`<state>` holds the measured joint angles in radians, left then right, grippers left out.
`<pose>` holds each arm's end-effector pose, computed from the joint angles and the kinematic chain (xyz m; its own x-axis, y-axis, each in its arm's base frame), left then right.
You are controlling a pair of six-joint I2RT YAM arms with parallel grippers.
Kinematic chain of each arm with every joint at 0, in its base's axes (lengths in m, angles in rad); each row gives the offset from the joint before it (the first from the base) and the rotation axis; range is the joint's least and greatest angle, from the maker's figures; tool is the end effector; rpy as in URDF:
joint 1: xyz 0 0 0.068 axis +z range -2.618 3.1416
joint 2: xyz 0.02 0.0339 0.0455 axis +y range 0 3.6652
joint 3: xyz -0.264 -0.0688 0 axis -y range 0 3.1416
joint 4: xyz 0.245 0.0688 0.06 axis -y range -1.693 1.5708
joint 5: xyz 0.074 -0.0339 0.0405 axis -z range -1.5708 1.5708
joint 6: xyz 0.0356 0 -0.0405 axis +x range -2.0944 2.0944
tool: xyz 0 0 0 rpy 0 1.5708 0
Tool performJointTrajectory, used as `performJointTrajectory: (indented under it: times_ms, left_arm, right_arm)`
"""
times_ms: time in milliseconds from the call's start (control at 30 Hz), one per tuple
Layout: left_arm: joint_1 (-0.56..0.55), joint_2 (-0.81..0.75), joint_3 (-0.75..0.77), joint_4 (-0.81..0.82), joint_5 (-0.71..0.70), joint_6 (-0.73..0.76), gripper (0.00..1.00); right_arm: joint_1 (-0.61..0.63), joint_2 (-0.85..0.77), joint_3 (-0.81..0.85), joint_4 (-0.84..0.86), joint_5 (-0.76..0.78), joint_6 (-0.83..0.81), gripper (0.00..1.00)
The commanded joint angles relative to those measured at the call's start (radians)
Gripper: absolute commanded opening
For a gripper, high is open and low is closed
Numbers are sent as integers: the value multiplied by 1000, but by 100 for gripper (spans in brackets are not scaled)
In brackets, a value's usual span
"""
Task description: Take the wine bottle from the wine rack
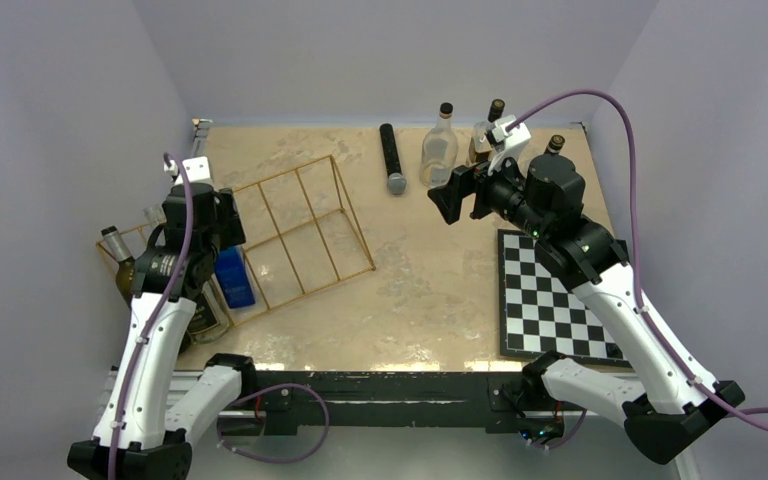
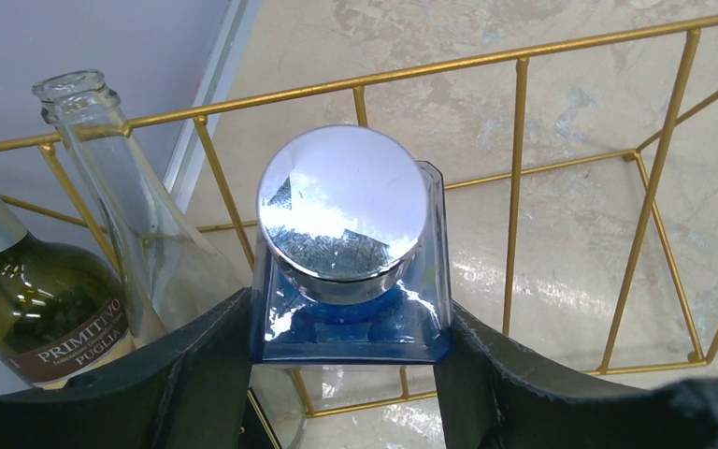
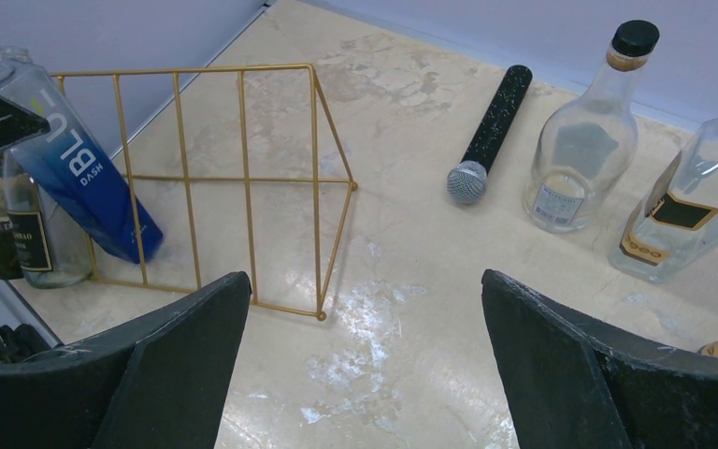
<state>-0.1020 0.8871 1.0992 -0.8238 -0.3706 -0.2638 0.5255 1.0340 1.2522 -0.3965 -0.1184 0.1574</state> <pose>0.1683 -0.0043 0.3668 -0.4994 -0.1932 -0.8446 -0.3421 0.9396 -0.0127 0.1872 0.1134 0.4326 -0.2454 0.0376 -0.9687 -0.5672 0.8047 0.1750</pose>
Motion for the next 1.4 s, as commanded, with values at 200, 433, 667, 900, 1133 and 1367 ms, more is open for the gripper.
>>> performJointTrajectory:
  times_ms: [200, 433, 667, 900, 1133, 1367]
  left_arm:
    - [-58, -68, 117, 100, 142, -19, 0]
    - [-67, -118, 98, 118, 155, 0, 0]
    - [-68, -184, 37, 226, 342, 29, 0]
    - [-75, -205, 15, 299, 602, 42, 0]
    - [-119, -214, -61, 416, 814, 4, 0]
    - [-224, -193, -92, 512, 889, -18, 0]
  right_arm:
    - [2, -19, 21, 5, 18, 0, 99]
    - [2, -16, 22, 7, 16, 4, 99]
    - [2, -19, 20, 7, 20, 3, 99]
    - [2, -34, 17, 2, 23, 0, 99]
    - [2, -70, -3, 4, 18, -3, 99]
    - [2, -112, -9, -33, 48, -3, 99]
